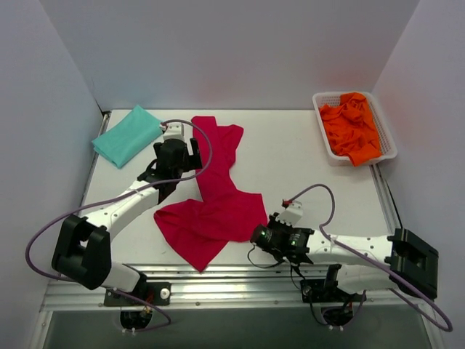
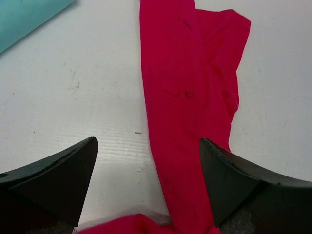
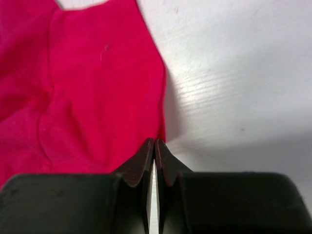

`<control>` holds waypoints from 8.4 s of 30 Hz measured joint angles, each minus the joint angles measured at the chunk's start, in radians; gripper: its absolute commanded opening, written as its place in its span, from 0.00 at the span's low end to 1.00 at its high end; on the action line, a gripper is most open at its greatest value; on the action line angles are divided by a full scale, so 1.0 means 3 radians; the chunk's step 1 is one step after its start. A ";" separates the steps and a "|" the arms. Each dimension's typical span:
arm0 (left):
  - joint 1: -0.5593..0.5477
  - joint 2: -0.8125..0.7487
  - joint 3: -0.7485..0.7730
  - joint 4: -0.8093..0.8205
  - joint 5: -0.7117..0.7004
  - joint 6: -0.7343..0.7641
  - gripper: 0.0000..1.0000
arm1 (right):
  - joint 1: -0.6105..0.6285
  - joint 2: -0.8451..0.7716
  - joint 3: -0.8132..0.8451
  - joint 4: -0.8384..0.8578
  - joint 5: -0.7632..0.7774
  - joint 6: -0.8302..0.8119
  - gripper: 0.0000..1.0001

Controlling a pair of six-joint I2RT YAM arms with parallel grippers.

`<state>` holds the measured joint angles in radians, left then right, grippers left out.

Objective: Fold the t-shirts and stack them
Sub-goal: Flatten out the tshirt

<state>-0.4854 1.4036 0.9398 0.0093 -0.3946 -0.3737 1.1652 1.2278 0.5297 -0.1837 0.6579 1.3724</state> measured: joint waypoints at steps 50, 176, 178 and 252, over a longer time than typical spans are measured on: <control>0.0907 0.4915 0.5755 -0.1207 0.2131 -0.0635 0.02 | 0.0023 -0.0842 0.0459 -0.1033 0.1233 -0.0188 0.00; 0.0919 -0.1451 0.0080 -0.0267 0.1130 -0.0701 0.02 | -0.2111 -0.1741 0.1417 0.0079 0.0230 -0.2591 0.00; 0.0898 -0.1754 0.0112 -0.0376 0.1136 -0.0680 0.02 | -0.2111 -0.1893 0.1471 0.0179 0.0142 -0.2708 0.00; 0.1085 -0.0687 0.0317 -0.0338 -0.0549 -0.0315 0.02 | 0.0067 0.0209 0.0825 0.1555 -0.0533 -0.2753 0.77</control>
<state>-0.1600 1.1976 1.0348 -0.0921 -0.5594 -0.4683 1.1854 1.2903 0.7773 0.2829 0.4980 0.5465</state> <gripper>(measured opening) 0.040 0.785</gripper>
